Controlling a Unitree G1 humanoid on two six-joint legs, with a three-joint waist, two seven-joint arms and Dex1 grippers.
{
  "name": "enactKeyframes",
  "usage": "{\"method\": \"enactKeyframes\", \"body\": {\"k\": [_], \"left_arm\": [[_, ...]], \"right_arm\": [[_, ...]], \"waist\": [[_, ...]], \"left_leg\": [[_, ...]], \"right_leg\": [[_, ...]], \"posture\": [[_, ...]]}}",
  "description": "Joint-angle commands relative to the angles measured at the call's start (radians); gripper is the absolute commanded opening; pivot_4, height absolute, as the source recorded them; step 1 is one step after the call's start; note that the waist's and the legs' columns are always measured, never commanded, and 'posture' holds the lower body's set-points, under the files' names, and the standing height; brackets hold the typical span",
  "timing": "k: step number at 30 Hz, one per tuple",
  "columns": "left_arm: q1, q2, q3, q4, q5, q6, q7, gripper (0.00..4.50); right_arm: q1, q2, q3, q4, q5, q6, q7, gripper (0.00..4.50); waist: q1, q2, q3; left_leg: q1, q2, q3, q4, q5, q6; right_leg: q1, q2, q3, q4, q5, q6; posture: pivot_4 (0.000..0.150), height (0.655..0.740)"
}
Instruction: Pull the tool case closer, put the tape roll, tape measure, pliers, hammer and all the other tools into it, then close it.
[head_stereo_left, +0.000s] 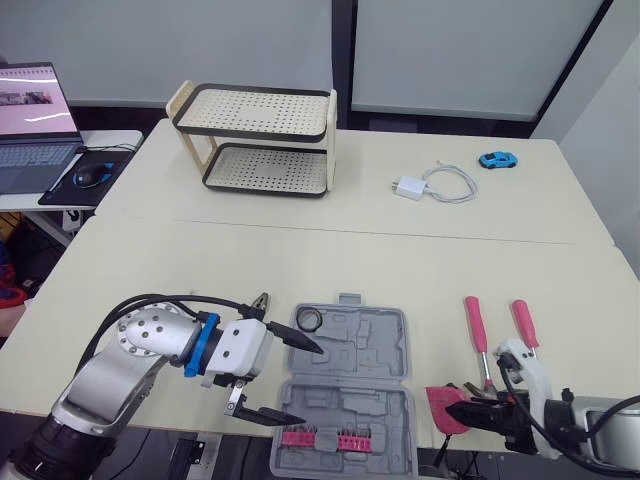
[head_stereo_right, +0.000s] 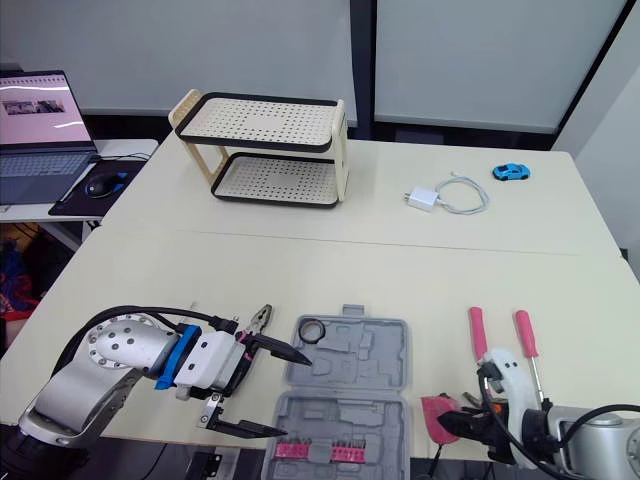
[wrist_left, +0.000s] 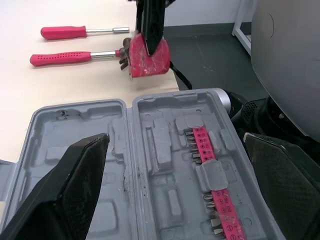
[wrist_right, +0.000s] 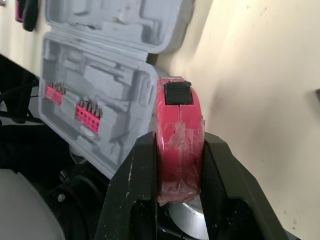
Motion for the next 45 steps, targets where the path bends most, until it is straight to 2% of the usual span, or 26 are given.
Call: {"method": "enactKeyframes", "body": {"k": [1, 13, 21, 23, 31, 35, 36, 39, 40, 42, 43, 45], "left_arm": [[-0.001, 0.003, -0.004, -0.036, -0.009, 0.004, 0.01, 4.5], [-0.028, -0.008, -0.03, -0.029, -0.006, 0.009, 0.017, 4.5], [-0.037, -0.016, -0.033, -0.03, -0.008, 0.008, 0.021, 4.5], [-0.04, -0.021, -0.033, -0.028, -0.008, 0.007, 0.022, 4.5], [-0.037, -0.033, -0.035, -0.02, 0.004, -0.006, 0.028, 4.5], [-0.036, -0.039, -0.04, -0.011, 0.011, -0.014, 0.033, 4.5], [-0.035, -0.04, -0.041, -0.008, 0.012, -0.016, 0.034, 4.5], [-0.033, -0.043, -0.04, 0.001, 0.015, -0.024, 0.033, 4.5], [-0.03, -0.042, -0.037, 0.005, 0.016, -0.028, 0.031, 4.5], [-0.025, -0.041, -0.032, 0.011, 0.017, -0.037, 0.028, 4.5], [-0.022, -0.04, -0.031, 0.012, 0.018, -0.043, 0.027, 4.5], [-0.015, -0.039, -0.03, 0.015, 0.021, -0.056, 0.027, 4.5]], "right_arm": [[-0.007, 0.046, 0.015, -0.001, 0.012, -0.015, -0.031, 0.77], [-0.042, 0.147, 0.053, 0.054, -0.093, 0.009, -0.074, 0.77], [-0.051, 0.174, 0.049, 0.08, -0.06, 0.029, -0.103, 0.77], [-0.052, 0.174, 0.041, 0.083, -0.062, 0.032, -0.112, 1.53], [0.011, 0.099, -0.063, 0.04, 0.072, 0.043, -0.118, 3.3], [0.07, 0.024, -0.138, 0.002, 0.117, 0.06, -0.077, 4.48], [0.083, 0.007, -0.153, -0.007, 0.116, 0.066, -0.061, 4.48], [0.106, -0.054, -0.217, -0.1, -0.01, 0.077, 0.077, 4.48], [0.111, -0.089, -0.234, -0.167, -0.118, 0.051, 0.165, 4.48], [0.143, -0.168, -0.214, -0.294, -0.426, -0.09, 0.328, 4.48], [0.174, -0.203, -0.187, -0.327, -0.59, -0.193, 0.406, 4.48], [0.215, -0.212, -0.147, -0.327, -0.785, -0.364, 0.553, 4.48]], "waist": [[0.0, 0.0, 0.0], [0.0, 0.001, 0.0], [0.0, 0.0, 0.0], [0.0, 0.0, 0.0], [0.0, 0.001, 0.0], [0.0, 0.001, 0.0], [0.0, 0.002, -0.001], [0.0, 0.002, -0.001], [-0.001, 0.003, -0.001], [-0.002, 0.006, -0.002], [-0.002, 0.006, -0.003], [0.0, 0.005, -0.003]], "left_leg": [[0.0, 0.0, 0.0, 0.0, 0.0, 0.0], [0.0, 0.0, -0.001, 0.0, 0.0, 0.0], [0.001, 0.0, -0.001, 0.0, 0.0, 0.0], [0.001, 0.0, -0.001, 0.0, 0.0, 0.0], [0.001, 0.0, 0.0, 0.0, 0.0, 0.0], [0.001, 0.0, -0.001, 0.001, 0.0, 0.0], [0.001, 0.0, -0.001, 0.001, 0.0, 0.0], [0.002, 0.0, -0.001, 0.001, 0.0, 0.0], [0.002, 0.0, 0.0, 0.001, 0.0, 0.0], [0.002, 0.0, 0.0, 0.001, 0.0, 0.0], [0.003, 0.0, 0.0, 0.001, 0.0, -0.001], [0.003, 0.001, -0.001, 0.001, 0.0, -0.001]], "right_leg": [[0.0, 0.0, 0.0, 0.0, 0.0, 0.0], [0.0, 0.0, 0.0, 0.001, 0.0, 0.0], [0.0, 0.0, 0.0, 0.001, 0.0, 0.0], [0.0, 0.0, 0.0, 0.001, 0.0, 0.0], [0.0, 0.0, 0.0, 0.001, 0.0, 0.0], [0.001, 0.0, 0.0, 0.002, 0.0, 0.0], [0.001, 0.0, 0.0, 0.002, 0.0, 0.0], [0.001, 0.0, 0.0, 0.002, 0.0, 0.0], [0.002, 0.0, 0.0, 0.002, 0.0, 0.0], [0.001, 0.001, -0.001, 0.002, 0.0, 0.0], [0.001, 0.001, -0.001, 0.002, 0.0, 0.001], [0.002, 0.001, -0.002, 0.002, 0.0, 0.001]], "posture": [[0.15, 0.735], [0.15, 0.735], [0.15, 0.735], [0.15, 0.735], [0.15, 0.735], [0.15, 0.735], [0.15, 0.735], [0.15, 0.735], [0.15, 0.735], [0.15, 0.735], [0.15, 0.735], [0.15, 0.735]]}}
